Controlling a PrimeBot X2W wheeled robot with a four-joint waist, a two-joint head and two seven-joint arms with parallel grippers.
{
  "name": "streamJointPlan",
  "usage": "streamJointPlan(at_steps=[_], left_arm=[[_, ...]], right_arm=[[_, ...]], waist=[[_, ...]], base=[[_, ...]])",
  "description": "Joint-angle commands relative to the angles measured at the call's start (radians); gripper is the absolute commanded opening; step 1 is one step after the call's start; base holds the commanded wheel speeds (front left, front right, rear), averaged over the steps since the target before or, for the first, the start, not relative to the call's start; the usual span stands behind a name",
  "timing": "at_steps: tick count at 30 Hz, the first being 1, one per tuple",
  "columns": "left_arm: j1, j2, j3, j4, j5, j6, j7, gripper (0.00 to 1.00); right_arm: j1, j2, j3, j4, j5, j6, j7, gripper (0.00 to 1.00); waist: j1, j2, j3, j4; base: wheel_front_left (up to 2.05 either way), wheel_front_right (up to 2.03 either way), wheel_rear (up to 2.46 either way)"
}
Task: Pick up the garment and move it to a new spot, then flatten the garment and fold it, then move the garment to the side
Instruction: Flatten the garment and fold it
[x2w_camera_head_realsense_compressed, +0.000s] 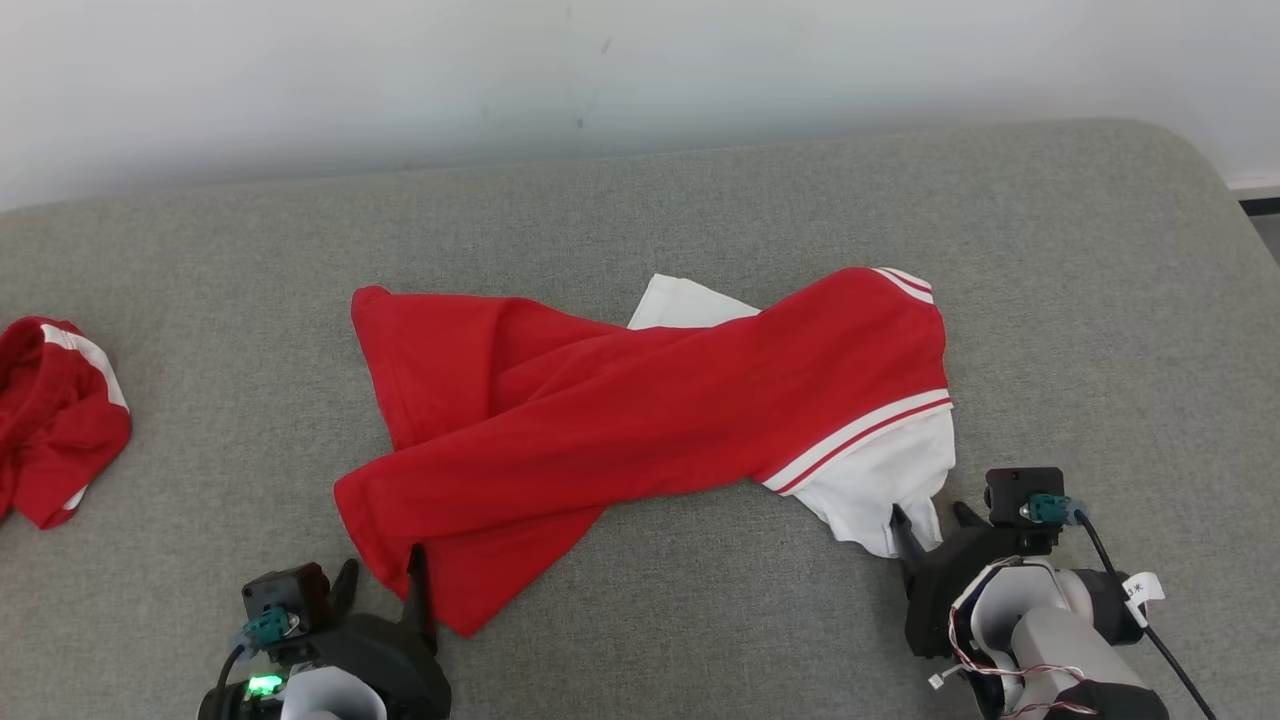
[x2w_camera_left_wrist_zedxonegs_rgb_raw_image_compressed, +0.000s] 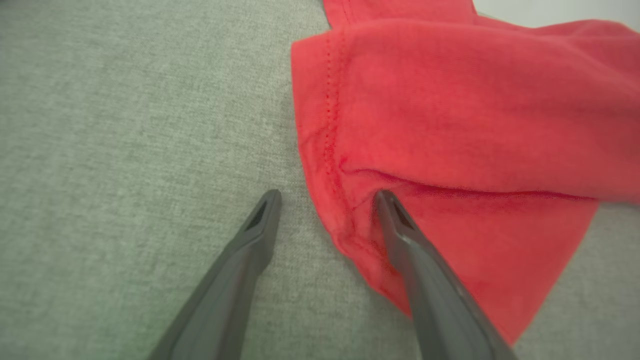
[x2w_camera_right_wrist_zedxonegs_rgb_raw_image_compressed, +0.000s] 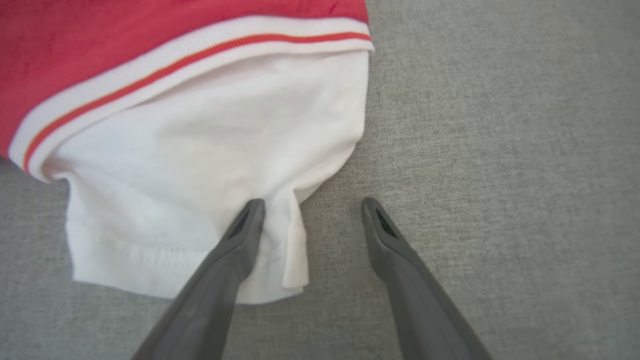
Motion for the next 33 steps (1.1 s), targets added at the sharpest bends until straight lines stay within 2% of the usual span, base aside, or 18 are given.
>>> streamJointPlan(at_steps=[1, 5, 6, 7, 8, 9, 10, 11, 16, 20, 26, 33], left_arm=[[0.051, 0.0, -0.006, 0.035, -0.006, 0.002, 0.014, 1.0], [0.061, 0.0, -0.008, 0.038, -0.012, 0.002, 0.01, 1.0], [0.064, 0.0, -0.009, 0.037, -0.015, 0.001, 0.007, 0.96], [0.066, 0.0, -0.01, 0.037, -0.017, -0.001, 0.007, 0.73], [0.067, 0.0, -0.012, 0.034, -0.019, -0.008, 0.005, 0.42], [0.067, -0.001, -0.016, 0.032, -0.019, -0.011, 0.004, 0.11], [0.066, -0.002, -0.02, 0.031, -0.019, -0.019, 0.003, 0.0], [0.064, -0.003, -0.023, 0.03, -0.021, -0.022, 0.002, 0.0], [0.055, -0.003, -0.031, 0.034, -0.029, -0.033, 0.014, 0.0], [0.071, -0.004, -0.027, 0.031, -0.074, -0.06, 0.029, 0.0], [0.034, -0.001, 0.006, -0.069, -0.226, -0.124, 0.025, 0.0], [-0.023, -0.001, 0.038, -0.198, -0.328, -0.144, 0.073, 0.0]], right_arm=[[0.086, 0.058, 0.033, 0.044, 0.01, 0.022, 0.051, 1.0], [0.098, 0.056, 0.053, 0.033, 0.044, 0.022, 0.07, 1.0], [0.102, 0.056, 0.053, 0.033, 0.045, 0.022, 0.073, 1.0], [0.105, 0.056, 0.051, 0.035, 0.041, 0.022, 0.077, 1.0], [0.108, 0.055, 0.049, 0.036, 0.036, 0.022, 0.081, 1.0], [0.11, 0.051, 0.045, 0.036, 0.031, 0.022, 0.08, 0.61], [0.111, 0.047, 0.04, 0.035, 0.027, 0.022, 0.076, 0.35], [0.112, 0.045, 0.036, 0.036, 0.023, 0.021, 0.075, 0.0], [0.106, 0.026, 0.001, 0.028, 0.005, 0.014, 0.054, 0.0], [0.107, 0.027, -0.03, 0.006, 0.025, 0.011, 0.031, 0.0], [0.07, 0.029, -0.058, -0.108, 0.166, 0.011, -0.017, 0.0], [0.036, 0.001, -0.052, -0.268, 0.272, 0.011, -0.011, 0.0]], waist=[[0.0, -0.0001, -0.003, -0.002], [0.0, -0.0001, -0.006, 0.001], [0.0, -0.0001, -0.007, 0.002], [0.0, -0.0001, -0.007, 0.004], [0.0, -0.0001, -0.008, 0.004], [0.0, -0.0001, -0.008, 0.005], [0.0, -0.0001, -0.008, 0.006], [0.0, -0.0001, -0.008, 0.006], [0.0, -0.0001, -0.015, 0.002], [0.0, -0.0001, -0.036, -0.004], [0.0, -0.0001, -0.064, -0.008], [0.0, -0.0001, -0.092, -0.018]], base=[[0.0, 0.0, 0.0], [0.0, 0.0, 0.0], [0.0, 0.0, 0.0], [0.0, 0.0, 0.0], [0.0, 0.0, 0.0], [0.0, 0.0, 0.0], [0.0, 0.0, 0.0], [0.0, 0.0, 0.0], [0.0, 0.0, 0.0], [0.0, 0.0, 0.0], [0.0, 0.0, 0.0], [0.0, 0.0, 0.0]])
